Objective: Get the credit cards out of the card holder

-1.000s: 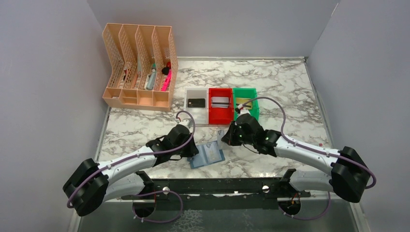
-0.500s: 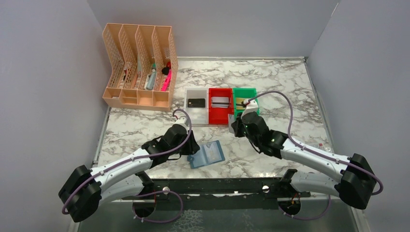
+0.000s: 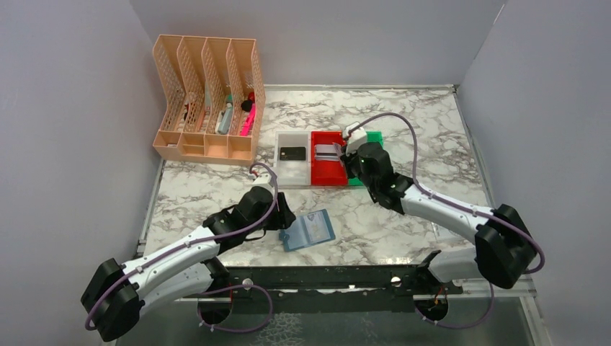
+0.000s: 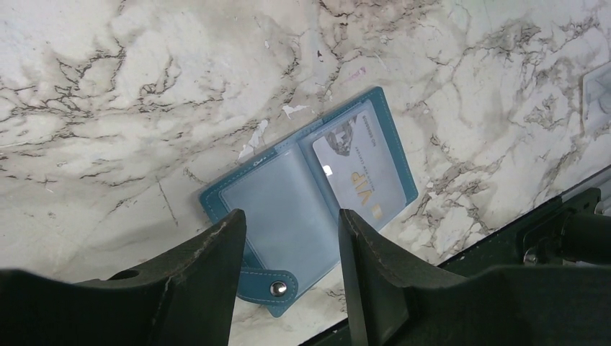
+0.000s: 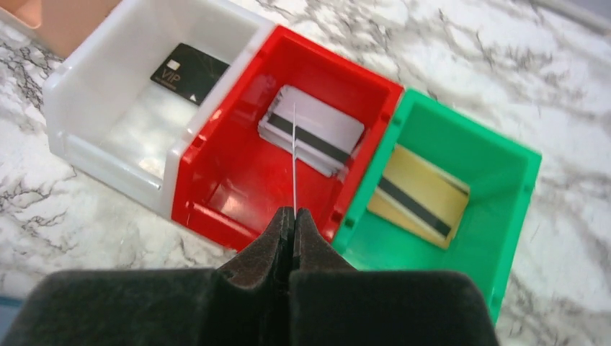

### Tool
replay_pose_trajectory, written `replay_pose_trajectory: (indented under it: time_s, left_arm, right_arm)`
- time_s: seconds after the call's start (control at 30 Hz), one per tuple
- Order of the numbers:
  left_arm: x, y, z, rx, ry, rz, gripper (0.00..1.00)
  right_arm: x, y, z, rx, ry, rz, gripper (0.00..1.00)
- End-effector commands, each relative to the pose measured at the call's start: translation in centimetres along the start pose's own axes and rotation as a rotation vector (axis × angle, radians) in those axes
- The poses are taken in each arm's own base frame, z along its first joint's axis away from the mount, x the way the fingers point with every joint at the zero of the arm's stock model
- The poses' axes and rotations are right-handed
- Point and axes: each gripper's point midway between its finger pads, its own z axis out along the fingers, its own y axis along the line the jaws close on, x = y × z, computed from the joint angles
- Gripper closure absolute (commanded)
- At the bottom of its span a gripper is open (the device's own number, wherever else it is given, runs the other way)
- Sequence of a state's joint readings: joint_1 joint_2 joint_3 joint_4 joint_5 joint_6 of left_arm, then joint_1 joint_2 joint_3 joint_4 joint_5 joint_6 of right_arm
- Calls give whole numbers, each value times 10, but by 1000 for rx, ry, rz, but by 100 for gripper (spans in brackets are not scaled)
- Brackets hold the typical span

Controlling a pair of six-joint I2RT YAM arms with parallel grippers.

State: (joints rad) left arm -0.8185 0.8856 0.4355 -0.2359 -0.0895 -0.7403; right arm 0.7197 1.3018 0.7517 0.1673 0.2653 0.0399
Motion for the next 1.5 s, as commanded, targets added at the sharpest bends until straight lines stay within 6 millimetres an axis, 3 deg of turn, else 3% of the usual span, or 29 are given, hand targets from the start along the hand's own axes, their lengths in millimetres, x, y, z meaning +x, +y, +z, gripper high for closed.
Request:
replay_pose_trajectory:
  time_s: [0.0,0.13,0.3,0.53,0.7,0.8,1.1,1.23,1.47]
  left_arm:
    - [-5,2,-4,-13,-27,-2,46]
    - [-5,4,-7,-15,-31,-4,46]
    - [-5,5,-10,-19,-36,-2,45]
    - [-6,8,-13,-30,-44,1,42]
    - [-9,9,-13,-40,-51,9,41]
    - [-10,10,-14,-50,-52,12,40]
    - [-10,12,-14,-68,-37,38,39]
    - [-7,15,-13,-81,-28,25,39]
    - [-5,16,-12,-81,-21,28,38]
  right_arm:
    - [-30,8,28,-49,-71,-253,99]
    - [-31,15,46,-93,-102,-432,99]
    - [-30,9,66,-63,-64,-580,99]
    - [-8,11,93,-114,1,-762,99]
    - [4,16,100,-192,19,-857,99]
    - [0,6,105,-192,-30,-852,99]
    - [24,5,120,-265,42,-927,99]
    - [21,-2,130,-202,35,-922,99]
    - [36,-11,143,-169,107,-954,99]
